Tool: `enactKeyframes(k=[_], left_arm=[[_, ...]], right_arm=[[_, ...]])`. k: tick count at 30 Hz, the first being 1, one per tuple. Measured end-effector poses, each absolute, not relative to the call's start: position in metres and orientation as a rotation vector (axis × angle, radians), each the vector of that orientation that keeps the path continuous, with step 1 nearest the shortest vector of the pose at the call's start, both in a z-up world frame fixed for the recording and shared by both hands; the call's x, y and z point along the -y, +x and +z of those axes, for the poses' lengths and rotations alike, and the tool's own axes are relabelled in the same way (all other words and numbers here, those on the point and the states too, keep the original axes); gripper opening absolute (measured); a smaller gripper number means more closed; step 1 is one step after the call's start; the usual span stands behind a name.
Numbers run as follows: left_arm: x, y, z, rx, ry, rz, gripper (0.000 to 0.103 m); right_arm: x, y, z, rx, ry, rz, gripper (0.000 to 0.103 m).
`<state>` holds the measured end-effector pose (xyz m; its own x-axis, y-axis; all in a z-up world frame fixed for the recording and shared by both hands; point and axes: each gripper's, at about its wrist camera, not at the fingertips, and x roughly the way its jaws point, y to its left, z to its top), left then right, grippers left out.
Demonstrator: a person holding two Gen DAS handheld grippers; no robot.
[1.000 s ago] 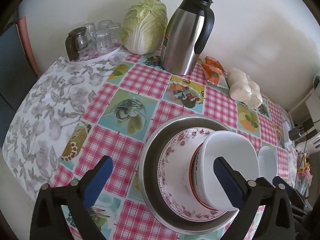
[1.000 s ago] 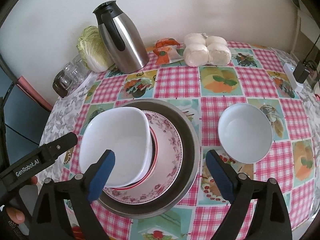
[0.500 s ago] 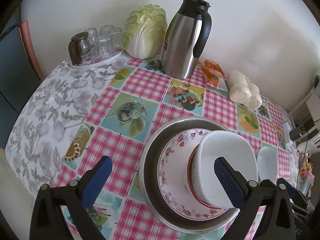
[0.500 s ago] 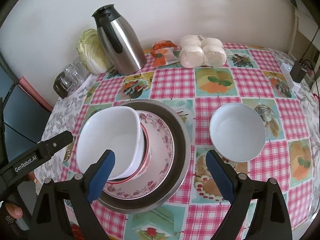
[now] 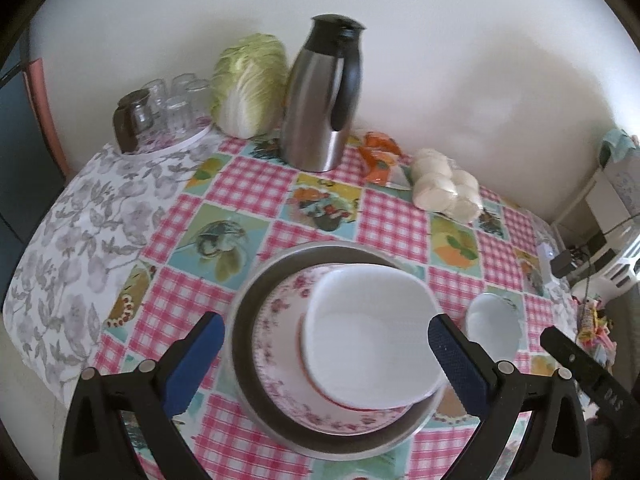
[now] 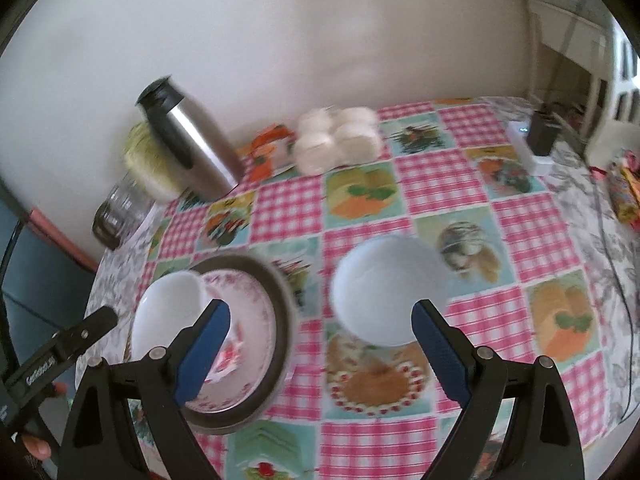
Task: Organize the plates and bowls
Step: 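Move both tools to the pale blue bowl on the cloth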
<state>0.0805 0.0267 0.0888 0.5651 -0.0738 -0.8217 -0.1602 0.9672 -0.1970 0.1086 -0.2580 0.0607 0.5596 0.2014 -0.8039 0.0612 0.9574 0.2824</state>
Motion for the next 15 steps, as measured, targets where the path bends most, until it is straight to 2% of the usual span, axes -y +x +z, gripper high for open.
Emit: enactKeyframes(k=[15], left_arm=[[0.08, 0.094, 0.101, -0.961, -0.176, -0.115, 0.102]], right_arm=[[0.356, 0.104, 0.05, -0.981, 0.373, -0.101, 0.093]])
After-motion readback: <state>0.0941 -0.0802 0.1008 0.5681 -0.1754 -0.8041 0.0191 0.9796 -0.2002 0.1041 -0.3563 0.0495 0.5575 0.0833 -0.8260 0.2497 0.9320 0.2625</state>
